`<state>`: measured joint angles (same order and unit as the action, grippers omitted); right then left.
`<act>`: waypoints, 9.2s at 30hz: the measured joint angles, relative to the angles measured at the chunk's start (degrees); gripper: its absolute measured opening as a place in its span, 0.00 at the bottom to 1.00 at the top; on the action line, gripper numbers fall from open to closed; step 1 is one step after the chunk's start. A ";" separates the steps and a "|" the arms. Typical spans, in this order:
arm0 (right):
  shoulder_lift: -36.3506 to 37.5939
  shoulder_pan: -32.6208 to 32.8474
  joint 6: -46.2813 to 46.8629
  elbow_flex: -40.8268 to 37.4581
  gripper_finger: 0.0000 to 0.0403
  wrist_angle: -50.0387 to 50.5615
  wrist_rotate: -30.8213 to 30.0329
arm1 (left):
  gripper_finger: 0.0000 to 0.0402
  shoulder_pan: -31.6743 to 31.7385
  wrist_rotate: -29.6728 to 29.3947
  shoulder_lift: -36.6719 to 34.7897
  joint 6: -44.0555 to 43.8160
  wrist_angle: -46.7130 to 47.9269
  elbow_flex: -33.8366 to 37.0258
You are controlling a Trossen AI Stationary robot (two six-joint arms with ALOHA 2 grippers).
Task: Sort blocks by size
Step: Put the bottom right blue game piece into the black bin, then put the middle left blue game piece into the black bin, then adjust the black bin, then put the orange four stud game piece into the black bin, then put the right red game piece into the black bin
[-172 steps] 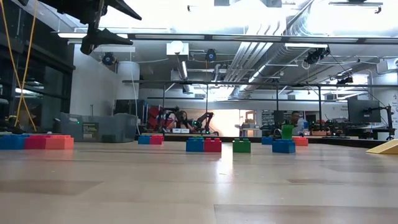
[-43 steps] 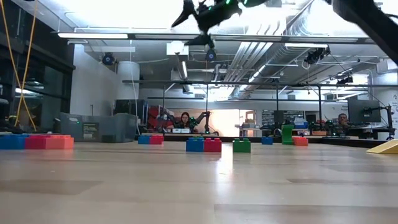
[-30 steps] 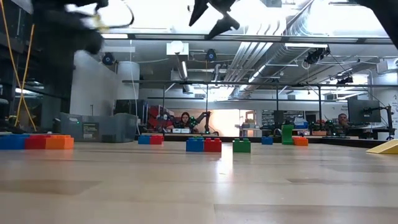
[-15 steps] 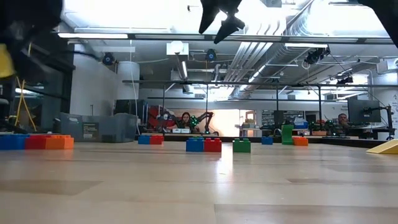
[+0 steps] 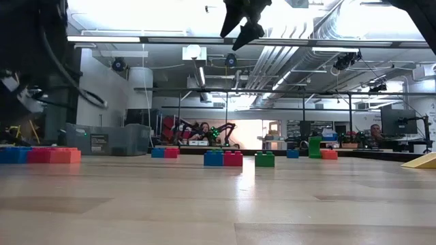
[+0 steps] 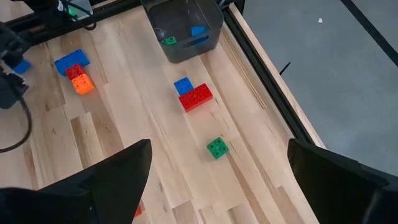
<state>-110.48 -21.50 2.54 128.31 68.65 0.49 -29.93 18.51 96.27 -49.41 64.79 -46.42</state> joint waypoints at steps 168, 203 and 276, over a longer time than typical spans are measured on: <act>12.63 6.88 10.25 -0.02 0.92 6.38 -8.41 | 0.20 28.68 -18.92 -39.23 27.66 -23.55 8.60; 12.63 6.93 11.81 -0.02 0.92 7.05 -8.47 | 0.65 30.10 -18.94 -7.31 33.02 -16.86 4.25; 12.63 10.14 9.82 -0.02 0.92 5.59 -8.79 | 0.61 12.59 -33.38 -32.13 -46.21 -9.08 10.82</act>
<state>-97.84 -11.35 12.36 128.29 74.24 -8.29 -17.35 -14.87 64.13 -95.61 55.71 -35.59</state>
